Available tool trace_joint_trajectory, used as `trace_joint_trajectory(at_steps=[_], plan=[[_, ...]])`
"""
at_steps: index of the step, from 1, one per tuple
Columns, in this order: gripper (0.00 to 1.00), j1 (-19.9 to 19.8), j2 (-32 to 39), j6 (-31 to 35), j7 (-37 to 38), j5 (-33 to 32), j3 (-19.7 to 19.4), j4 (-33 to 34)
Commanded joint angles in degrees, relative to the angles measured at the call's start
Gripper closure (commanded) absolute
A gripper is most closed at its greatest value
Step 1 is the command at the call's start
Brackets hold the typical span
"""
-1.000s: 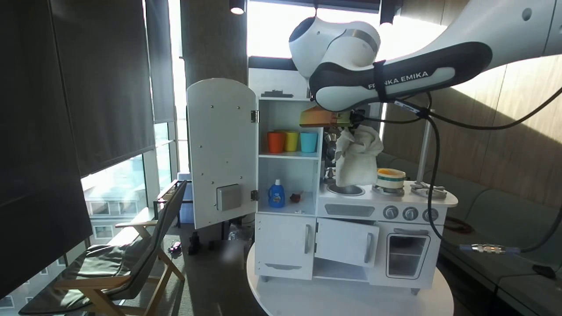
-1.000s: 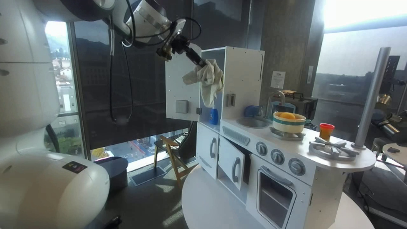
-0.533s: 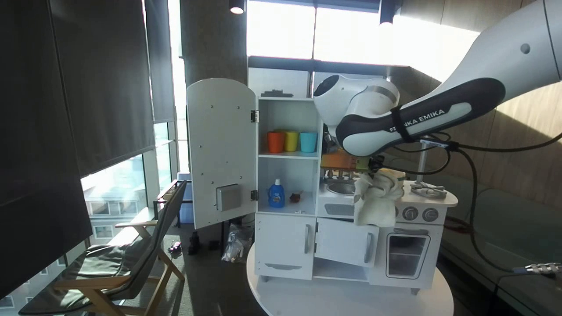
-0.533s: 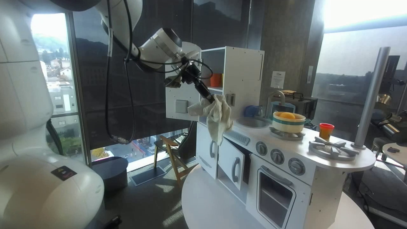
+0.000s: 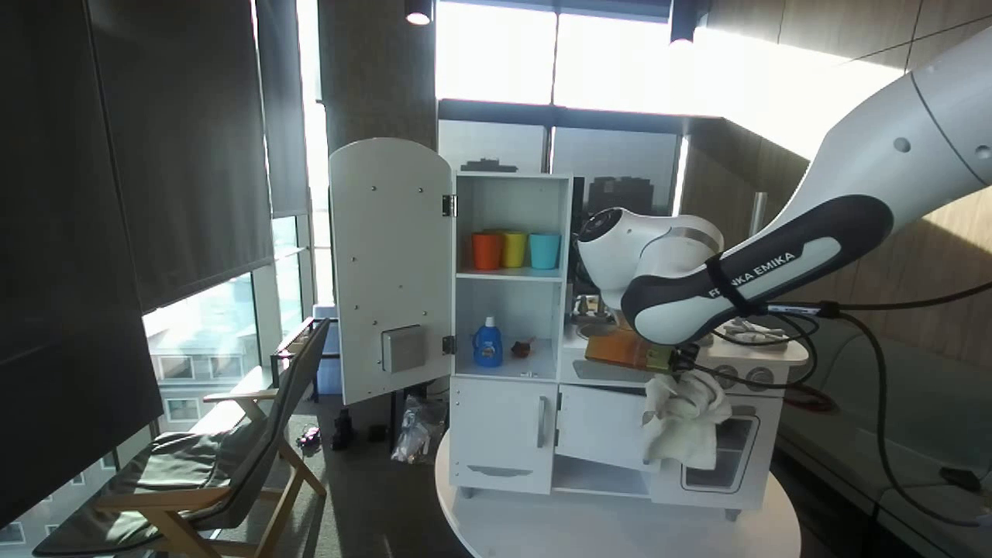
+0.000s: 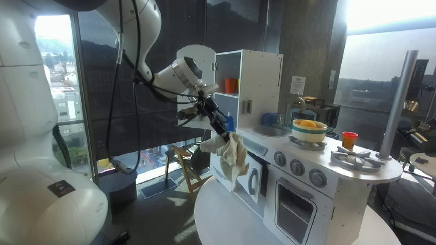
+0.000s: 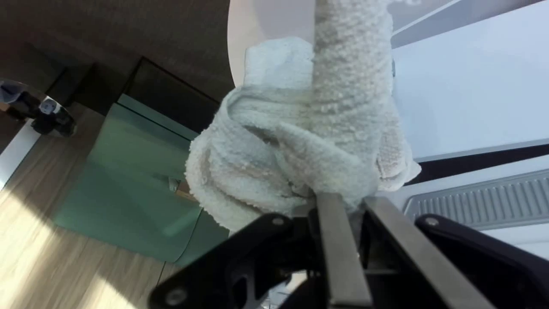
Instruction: Use the white towel to wipe the counter
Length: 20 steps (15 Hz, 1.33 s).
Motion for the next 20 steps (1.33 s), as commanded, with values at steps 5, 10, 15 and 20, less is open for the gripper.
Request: trace_joint_trajectory(at_steps=[5,10,15,20], plan=[[0.93,-2.8,6.4,7.2,7.5,-0.2,-1.2,-1.3],[0.93,-3.6,13.0,10.5,9.8,-1.7,-3.2,0.2],[0.93,-3.8,18.1,11.8,12.1,-2.6,-5.6,3.2],[0.93,-4.3,21.6,13.1,13.0,-3.3,-8.1,6.9]])
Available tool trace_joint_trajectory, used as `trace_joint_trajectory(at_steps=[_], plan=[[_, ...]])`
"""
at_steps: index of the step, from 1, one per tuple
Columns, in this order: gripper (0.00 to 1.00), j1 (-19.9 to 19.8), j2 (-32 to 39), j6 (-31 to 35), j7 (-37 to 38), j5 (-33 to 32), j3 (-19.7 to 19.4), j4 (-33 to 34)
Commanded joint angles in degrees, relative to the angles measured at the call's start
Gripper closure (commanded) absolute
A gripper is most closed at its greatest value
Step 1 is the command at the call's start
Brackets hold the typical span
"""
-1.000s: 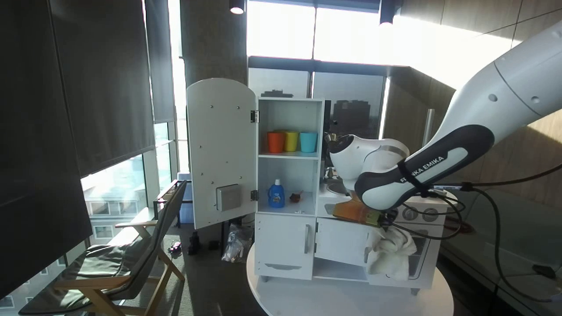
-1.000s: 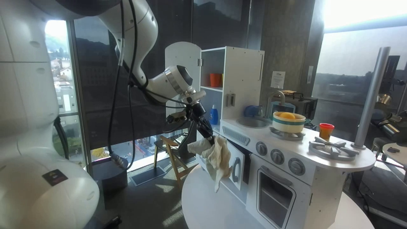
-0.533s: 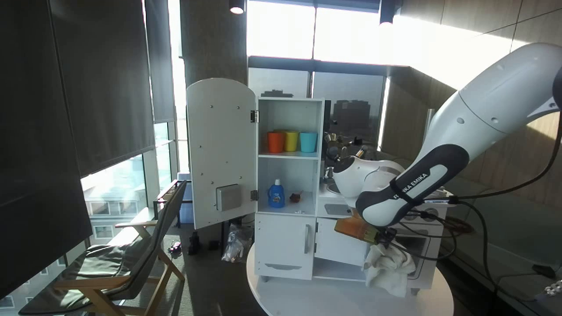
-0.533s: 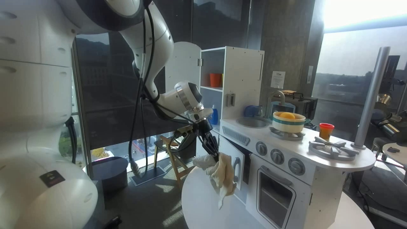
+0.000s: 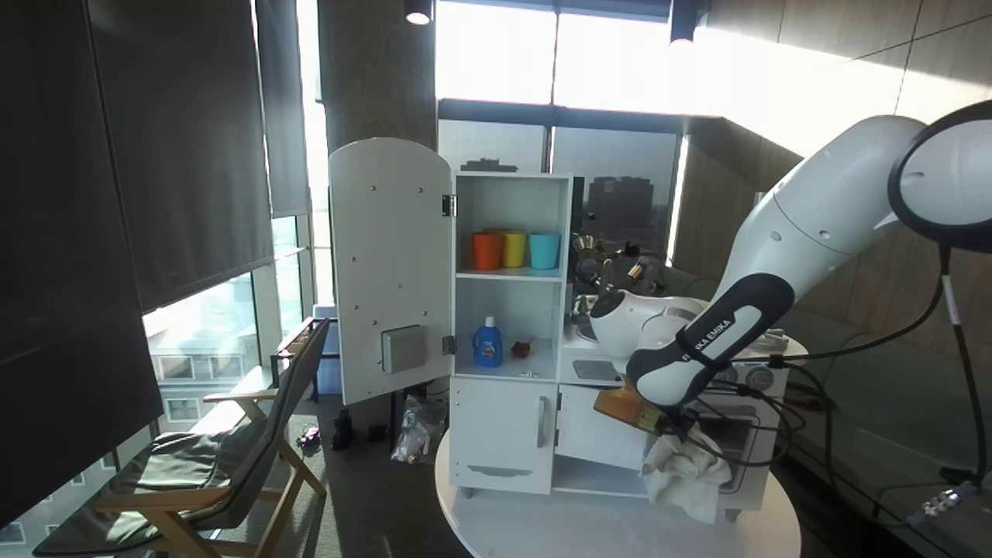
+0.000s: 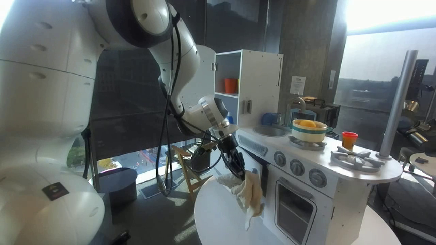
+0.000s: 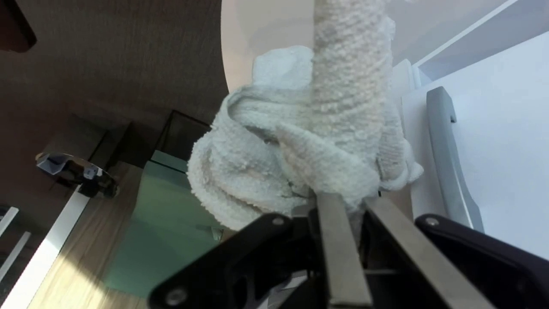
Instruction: Use the white towel to wipe the counter
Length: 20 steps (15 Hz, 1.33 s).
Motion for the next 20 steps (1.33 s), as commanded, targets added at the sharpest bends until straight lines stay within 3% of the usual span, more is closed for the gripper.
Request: trace_joint_trajectory(at_steps=[1,9,14,20], plan=[[0.93,-0.7,2.5,1.7,1.3,-0.9,-1.8,3.3],[0.91,-3.0,2.4,8.9,3.2,-0.8,-5.2,3.9],[0.9,-2.0,4.0,7.3,16.3,-2.9,-7.5,5.6],[0.91,-1.6,1.5,5.3,34.2,-5.6,-7.6,5.9]])
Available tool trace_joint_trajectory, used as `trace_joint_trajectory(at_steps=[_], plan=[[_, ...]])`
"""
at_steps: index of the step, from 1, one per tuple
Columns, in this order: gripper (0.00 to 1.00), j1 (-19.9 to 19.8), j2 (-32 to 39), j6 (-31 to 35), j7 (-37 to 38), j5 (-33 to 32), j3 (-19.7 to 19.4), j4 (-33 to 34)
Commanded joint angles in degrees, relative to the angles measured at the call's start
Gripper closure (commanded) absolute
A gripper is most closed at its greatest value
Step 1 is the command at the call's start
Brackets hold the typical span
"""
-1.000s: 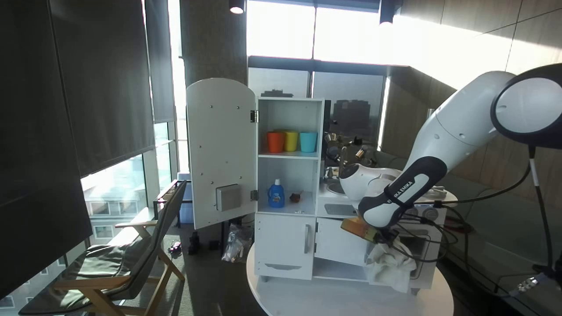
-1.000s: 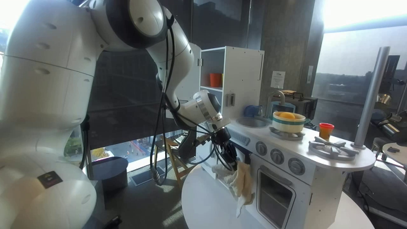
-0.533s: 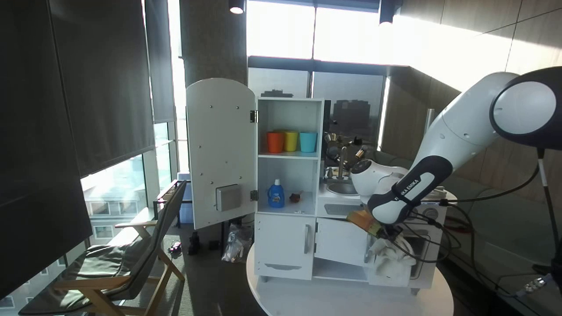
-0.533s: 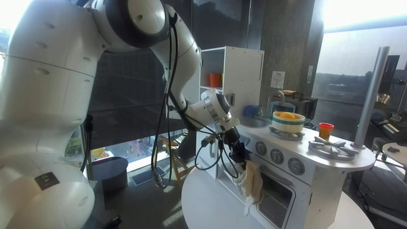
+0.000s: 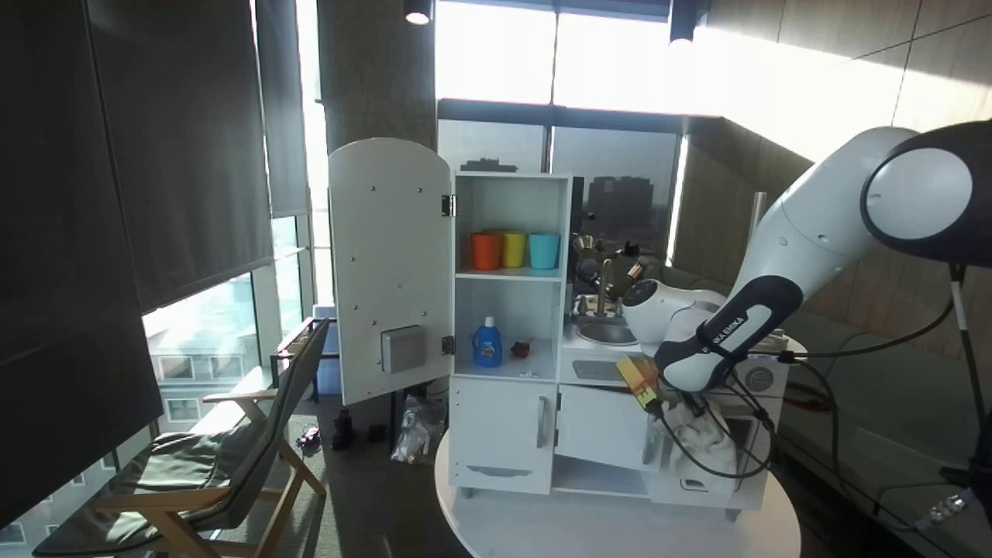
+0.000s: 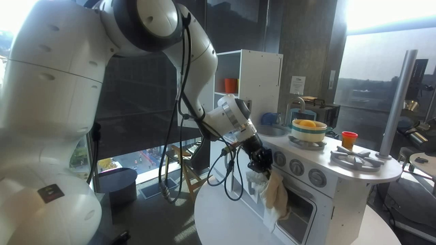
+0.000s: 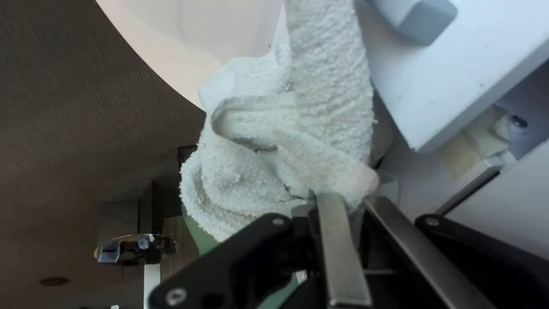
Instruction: Use the white towel to wipe the counter
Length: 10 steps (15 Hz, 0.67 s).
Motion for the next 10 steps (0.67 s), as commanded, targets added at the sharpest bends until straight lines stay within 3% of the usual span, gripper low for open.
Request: trace_joint_trajectory(at_steps=[1,9,10], plan=[[0.91,1.1,-2.2,-2.0,10.6,-1.7,-0.5,0.6],[0.91,1.4,-8.3,-4.4,25.2,-9.0,0.9,0.1],[0.91,4.6,-9.0,-5.1,21.4,-6.8,-3.2,2.6]])
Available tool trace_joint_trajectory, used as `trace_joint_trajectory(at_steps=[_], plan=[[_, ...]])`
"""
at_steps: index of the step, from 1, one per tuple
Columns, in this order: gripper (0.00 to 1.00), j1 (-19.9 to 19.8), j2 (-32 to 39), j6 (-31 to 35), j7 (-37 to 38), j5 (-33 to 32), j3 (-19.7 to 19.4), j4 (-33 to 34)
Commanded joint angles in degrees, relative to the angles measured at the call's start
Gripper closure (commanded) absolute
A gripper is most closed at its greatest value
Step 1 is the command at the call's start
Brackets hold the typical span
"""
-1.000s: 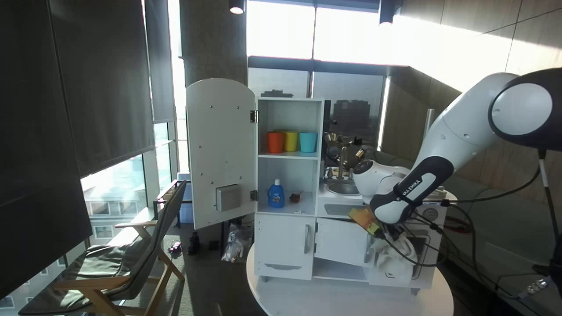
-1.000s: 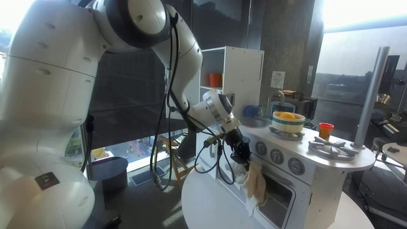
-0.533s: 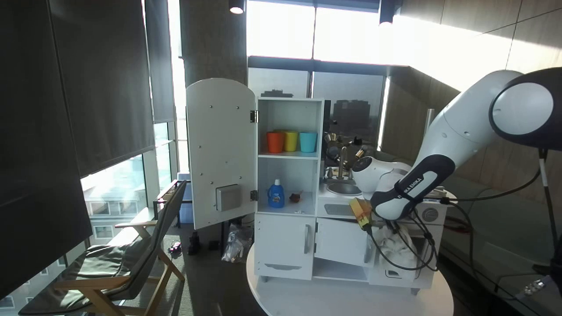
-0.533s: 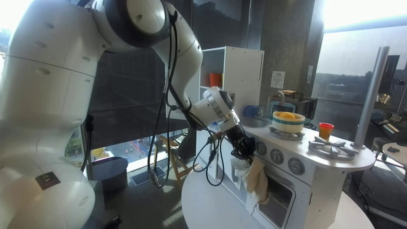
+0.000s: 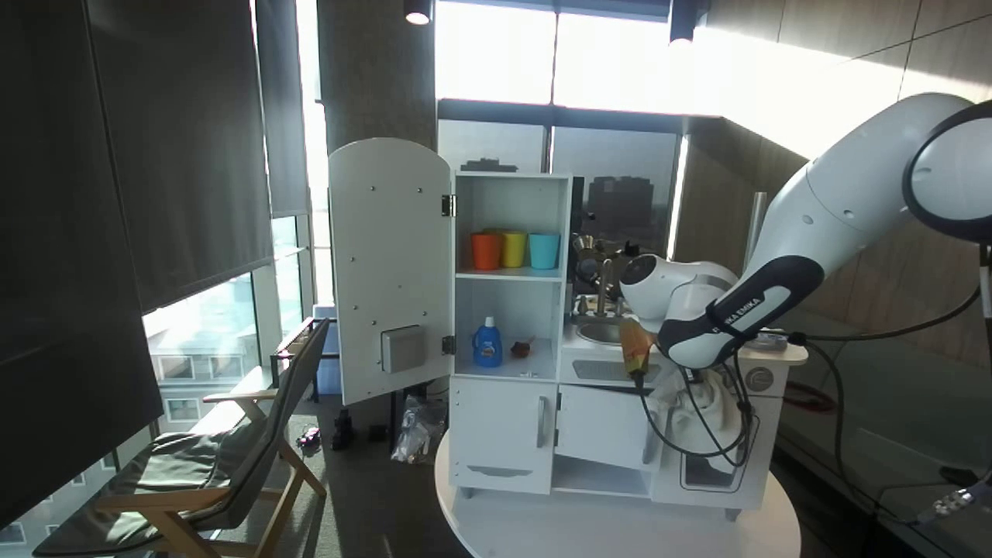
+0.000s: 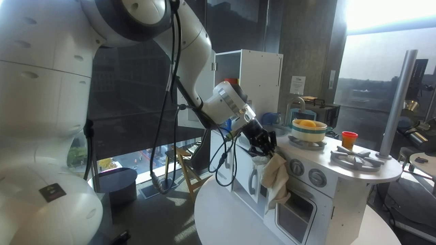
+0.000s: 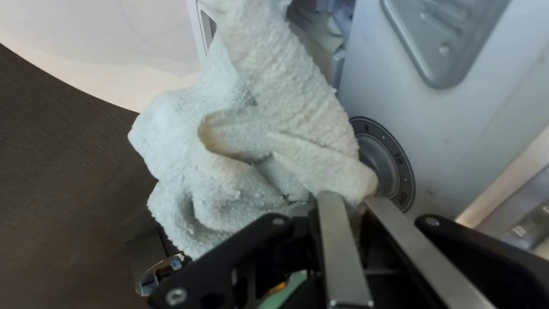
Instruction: Use the white towel to wipe the counter
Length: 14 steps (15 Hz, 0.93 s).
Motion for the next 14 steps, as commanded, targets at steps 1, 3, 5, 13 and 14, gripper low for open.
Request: trace_joint_trajectory(at_steps=[1,3,5,13,14], plan=[[0.91,3.7,-4.3,-1.8,-0.1,-1.3,-3.8,2.3],[0.92,0.8,-5.2,-2.2,2.2,-3.3,0.3,2.4],[0.91,0.7,-5.1,-1.0,2.1,-3.5,1.5,2.6],[0.9,1.5,-1.1,2.8,-1.6,-2.3,6.0,2.9],[0.9,1.5,-0.3,2.6,-2.1,-2.3,6.2,3.3]])
